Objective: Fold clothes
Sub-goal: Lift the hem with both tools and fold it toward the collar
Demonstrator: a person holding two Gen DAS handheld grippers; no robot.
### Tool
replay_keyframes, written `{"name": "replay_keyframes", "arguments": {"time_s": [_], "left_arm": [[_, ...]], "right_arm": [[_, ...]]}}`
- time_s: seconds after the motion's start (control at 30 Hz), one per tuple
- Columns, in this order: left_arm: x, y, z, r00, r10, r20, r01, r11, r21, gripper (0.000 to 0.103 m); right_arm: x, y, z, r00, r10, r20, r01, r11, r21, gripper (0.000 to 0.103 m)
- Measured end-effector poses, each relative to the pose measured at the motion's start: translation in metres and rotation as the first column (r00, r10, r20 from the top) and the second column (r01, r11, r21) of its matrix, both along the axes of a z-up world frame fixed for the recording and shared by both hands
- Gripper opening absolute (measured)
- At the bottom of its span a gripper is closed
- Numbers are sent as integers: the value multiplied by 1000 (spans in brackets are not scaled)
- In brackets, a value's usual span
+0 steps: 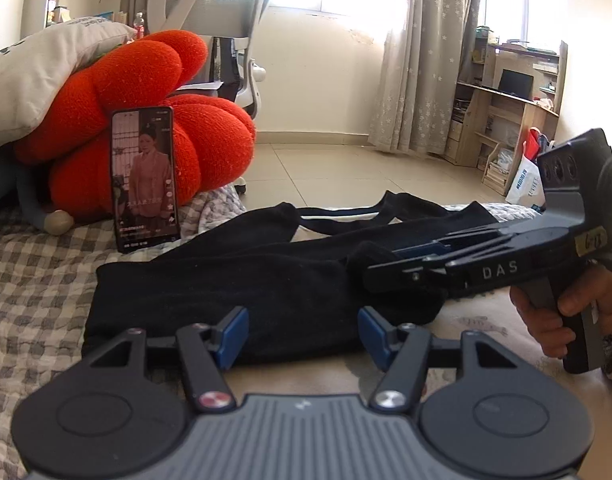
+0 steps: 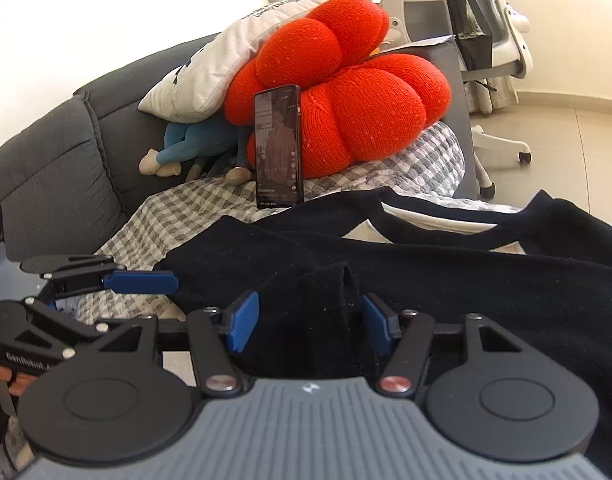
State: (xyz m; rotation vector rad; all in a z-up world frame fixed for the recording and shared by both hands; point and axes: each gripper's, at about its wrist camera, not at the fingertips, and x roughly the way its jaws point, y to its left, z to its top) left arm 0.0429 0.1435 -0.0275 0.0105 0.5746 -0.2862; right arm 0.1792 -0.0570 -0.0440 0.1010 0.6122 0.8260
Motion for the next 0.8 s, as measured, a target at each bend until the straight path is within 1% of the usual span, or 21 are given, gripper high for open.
{"name": "replay_keyframes", "arguments": {"time_s": [0.03,0.07,0.1,0.13,0.17,0.2,0.23,0.3,0.47,0.67,0.8], "left_arm": [[0,3,-1,1000,14,-1,-14,1000,-2,62],[1,6,-1,1000,29,-1,-29,1000,-3,62],[1,9,-2,999,43,-2,-43,999,-4,62],[2,11,-3,998,56,-4,-56,998,-4,62],[4,14,-5,997,71,-7,-71,997,-6,62],[5,15,-6,996,85,-12,-85,996,-7,62],[6,17,-7,995,99,-16,-99,995,-9,62],[7,21,-9,992,121,-20,-121,993,-9,62],[8,28,-11,986,166,-19,-166,986,-8,62],[5,35,-10,981,193,-4,-193,981,-1,62],[5,37,-11,979,206,-2,-206,978,16,63]], "right_arm": [[-1,2,-2,1000,1,9,-1,1000,-9,55],[-2,3,-4,1000,2,14,-2,1000,-15,49],[-2,4,-5,1000,1,17,-1,1000,-19,40],[-2,4,-6,1000,1,18,-1,1000,-18,35],[-1,3,-6,1000,1,18,-1,1000,-10,25],[-1,2,-5,1000,1,18,-1,1000,0,22],[0,1,-5,1000,0,17,0,1000,10,21],[0,-1,-4,1000,-7,18,6,1000,24,12],[-2,-8,5,997,-58,43,54,996,70,9],[-5,-23,31,987,-133,85,118,980,162,9],[-9,-33,46,977,-171,127,143,969,203,9]]}}
